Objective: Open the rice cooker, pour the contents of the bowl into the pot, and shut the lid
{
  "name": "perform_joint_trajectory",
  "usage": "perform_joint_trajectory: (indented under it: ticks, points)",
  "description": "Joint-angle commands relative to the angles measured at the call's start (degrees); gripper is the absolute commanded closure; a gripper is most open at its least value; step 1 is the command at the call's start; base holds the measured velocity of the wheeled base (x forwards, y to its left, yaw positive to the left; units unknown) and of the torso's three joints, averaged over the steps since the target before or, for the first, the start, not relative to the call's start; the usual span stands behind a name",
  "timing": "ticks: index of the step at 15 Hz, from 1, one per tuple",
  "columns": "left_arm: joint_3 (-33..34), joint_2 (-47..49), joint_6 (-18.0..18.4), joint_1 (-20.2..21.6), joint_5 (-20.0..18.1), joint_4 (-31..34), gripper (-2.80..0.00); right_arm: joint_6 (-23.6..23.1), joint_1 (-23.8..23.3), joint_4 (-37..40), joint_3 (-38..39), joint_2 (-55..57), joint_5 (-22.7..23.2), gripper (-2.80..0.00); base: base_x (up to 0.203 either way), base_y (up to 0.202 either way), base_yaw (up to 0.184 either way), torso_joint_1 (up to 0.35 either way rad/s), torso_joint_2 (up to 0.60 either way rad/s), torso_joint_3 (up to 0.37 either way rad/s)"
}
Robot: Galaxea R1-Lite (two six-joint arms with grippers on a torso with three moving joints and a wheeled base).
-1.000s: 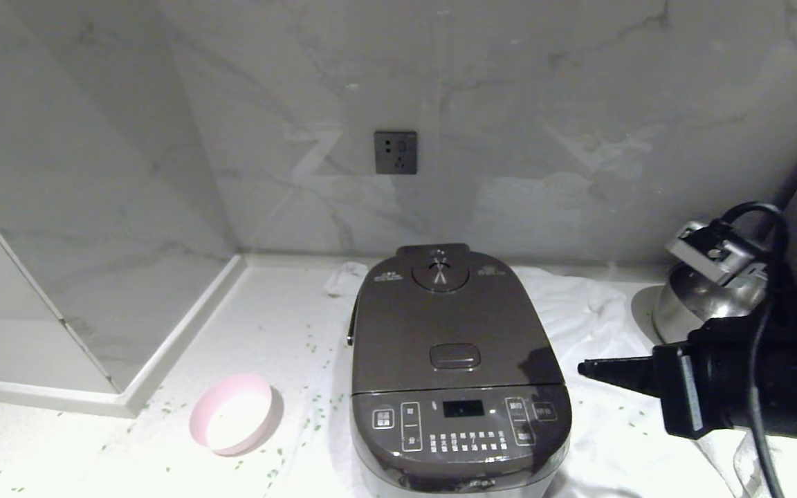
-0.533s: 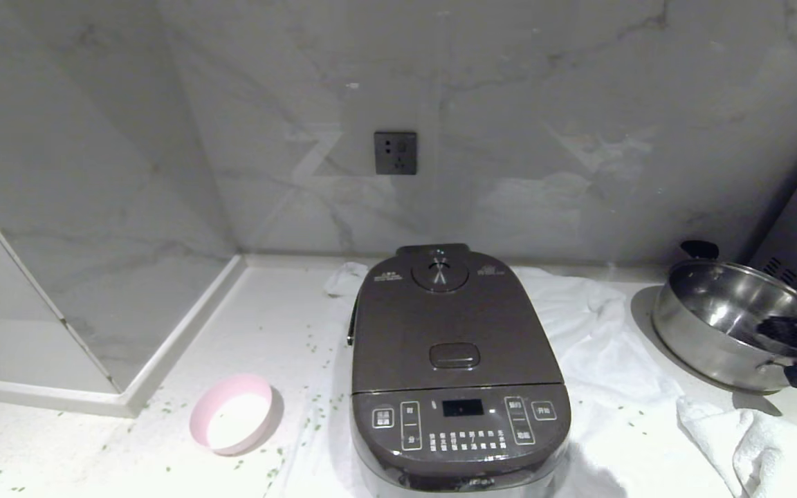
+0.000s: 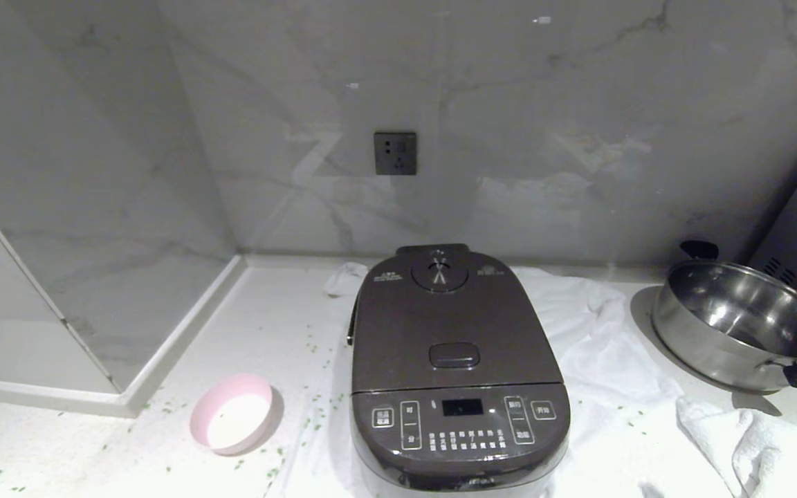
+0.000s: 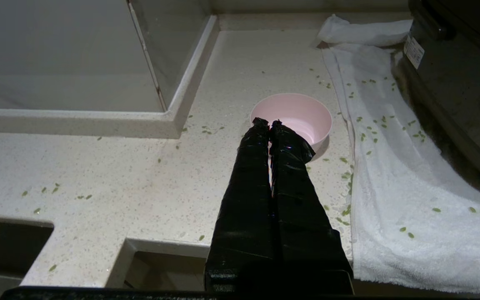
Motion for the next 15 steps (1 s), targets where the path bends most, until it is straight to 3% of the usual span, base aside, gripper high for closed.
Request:
perform_joint_trajectory:
  ticks: [1, 6, 9, 11, 13, 15]
  points:
    - [0.0, -0.3, 0.0, 0.0, -0.1, 0.0, 0.0, -0.1, -5.0, 0.1, 1.2, -8.1, 1.3, 0.0, 0.0, 0.0, 0.0, 0.0, 0.0, 0.0]
    - [0.0, -0.3, 0.0, 0.0, 0.0, 0.0, 0.0, -1.9, -11.5, 0.3, 8.5, -23.3, 5.9, 0.0, 0.0, 0.0, 0.0, 0.0, 0.0, 0.0]
    - [0.0, -0.3, -0.1, 0.0, 0.0, 0.0, 0.0, -2.6, -12.2, 0.2, 19.0, -31.9, 12.6, 0.0, 0.0, 0.0, 0.0, 0.0, 0.0, 0.0]
    - [0.0, -0.3, -0.2, 0.0, 0.1, 0.0, 0.0, -2.7, -12.3, -1.8, 28.7, -32.9, 14.6, 0.0, 0.0, 0.0, 0.0, 0.0, 0.0, 0.0]
    - [0.0, -0.3, -1.3, 0.0, 0.1, 0.0, 0.0, -3.7, -12.3, -10.1, 40.8, -33.2, 16.2, 0.0, 0.0, 0.0, 0.0, 0.0, 0.0, 0.0]
    - [0.0, -0.3, -1.4, 0.0, 0.1, 0.0, 0.0, -4.6, -12.2, -23.2, 49.6, -33.3, 16.9, 0.0, 0.0, 0.0, 0.0, 0.0, 0.0, 0.0]
